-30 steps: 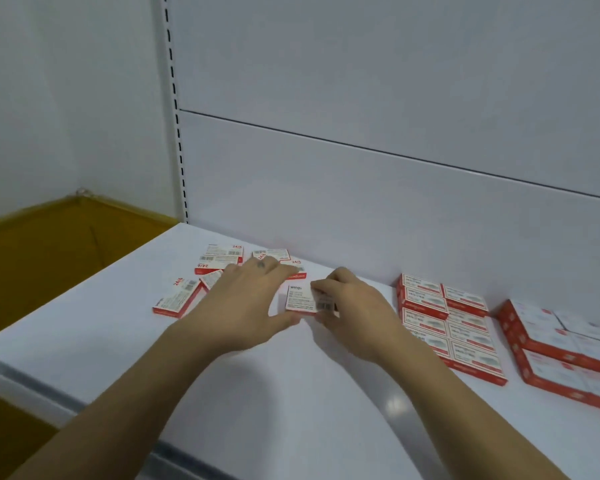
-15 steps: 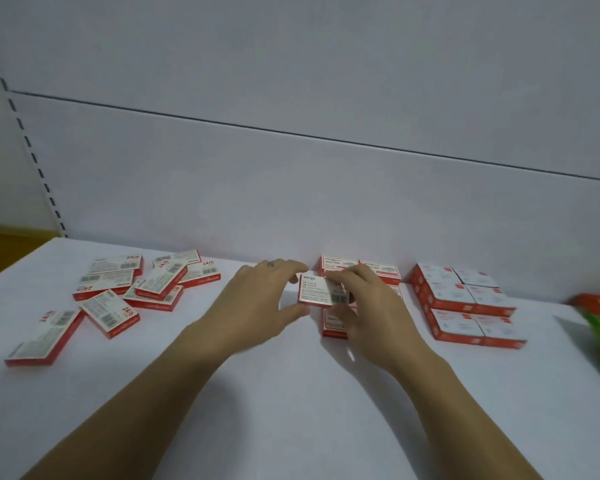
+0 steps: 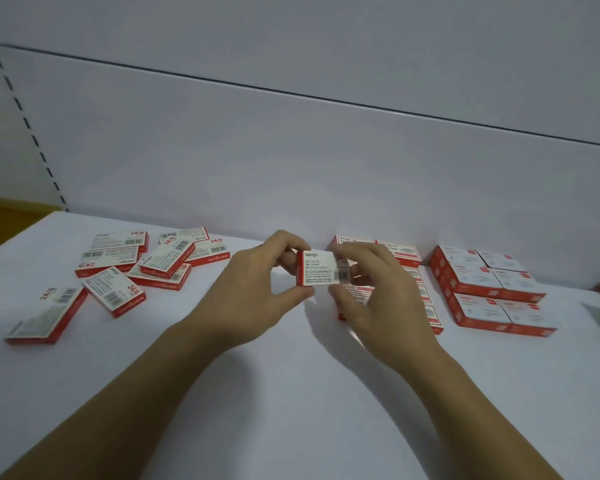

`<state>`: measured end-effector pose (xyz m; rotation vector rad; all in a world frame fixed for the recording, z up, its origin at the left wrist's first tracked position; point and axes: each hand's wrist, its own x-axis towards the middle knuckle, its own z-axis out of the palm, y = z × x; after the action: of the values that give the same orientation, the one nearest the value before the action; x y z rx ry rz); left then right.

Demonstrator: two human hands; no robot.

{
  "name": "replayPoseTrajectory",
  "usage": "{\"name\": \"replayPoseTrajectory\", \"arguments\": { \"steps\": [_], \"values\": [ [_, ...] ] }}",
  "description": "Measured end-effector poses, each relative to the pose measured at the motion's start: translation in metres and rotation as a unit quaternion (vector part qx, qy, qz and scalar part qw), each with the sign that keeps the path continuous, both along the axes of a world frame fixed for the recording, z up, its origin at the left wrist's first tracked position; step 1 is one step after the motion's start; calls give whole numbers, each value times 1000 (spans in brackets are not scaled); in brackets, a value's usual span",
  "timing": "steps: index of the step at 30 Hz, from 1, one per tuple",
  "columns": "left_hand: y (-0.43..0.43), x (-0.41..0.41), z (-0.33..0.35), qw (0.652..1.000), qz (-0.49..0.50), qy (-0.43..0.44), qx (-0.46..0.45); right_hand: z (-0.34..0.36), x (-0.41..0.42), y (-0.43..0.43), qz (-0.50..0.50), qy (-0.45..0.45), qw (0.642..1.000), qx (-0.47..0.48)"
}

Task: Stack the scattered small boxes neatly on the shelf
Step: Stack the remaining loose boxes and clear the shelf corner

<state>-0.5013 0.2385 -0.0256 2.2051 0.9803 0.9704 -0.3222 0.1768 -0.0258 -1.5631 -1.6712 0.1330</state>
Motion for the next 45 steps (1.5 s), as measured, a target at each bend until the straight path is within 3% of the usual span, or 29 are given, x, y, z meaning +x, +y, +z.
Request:
{"name": "replayPoseTrajectory", "arguments": {
  "steps": [6, 11, 13, 16, 19, 23, 26, 28, 32, 37, 41, 45],
  "values": [
    [-8, 7, -2, 999, -28, -44, 10, 0, -13, -5, 11, 210, 974, -81],
    [-11, 12, -3, 996, -42, -46, 67, 4, -12, -5, 33, 305, 946, -107],
    [-10, 13, -4, 998, -33, -31, 50, 5, -12, -5, 71, 405, 903, -120],
    [-9, 14, -5, 999, -32, 0, 10, 5, -11, -5, 147, 553, 808, -142],
    [-9, 14, -6, 1000, -19, 6, 1, 7, -8, -5, 162, 598, 769, -159],
    [-9, 13, -5, 1000, -9, -3, -17, 6, -10, -3, 125, 535, 820, -160],
    [-10, 12, -4, 1000, -2, -9, -24, 7, -12, -6, 78, 421, 892, -147],
    [-10, 13, -3, 1000, 1, -17, -24, 8, -11, -7, 50, 368, 919, -135],
    [-12, 13, 0, 992, -7, -84, -91, 12, -6, -8, 42, 372, 919, -123],
    [-11, 14, 0, 953, -53, -208, -212, 14, 1, -7, 77, 411, 898, -134],
    [-9, 15, 0, 928, -73, -254, -263, 16, 7, -7, 157, 429, 868, -195],
    [-13, 16, 0, 925, -98, -256, -265, 16, 6, -7, 161, 431, 871, -171]
  ]
}}
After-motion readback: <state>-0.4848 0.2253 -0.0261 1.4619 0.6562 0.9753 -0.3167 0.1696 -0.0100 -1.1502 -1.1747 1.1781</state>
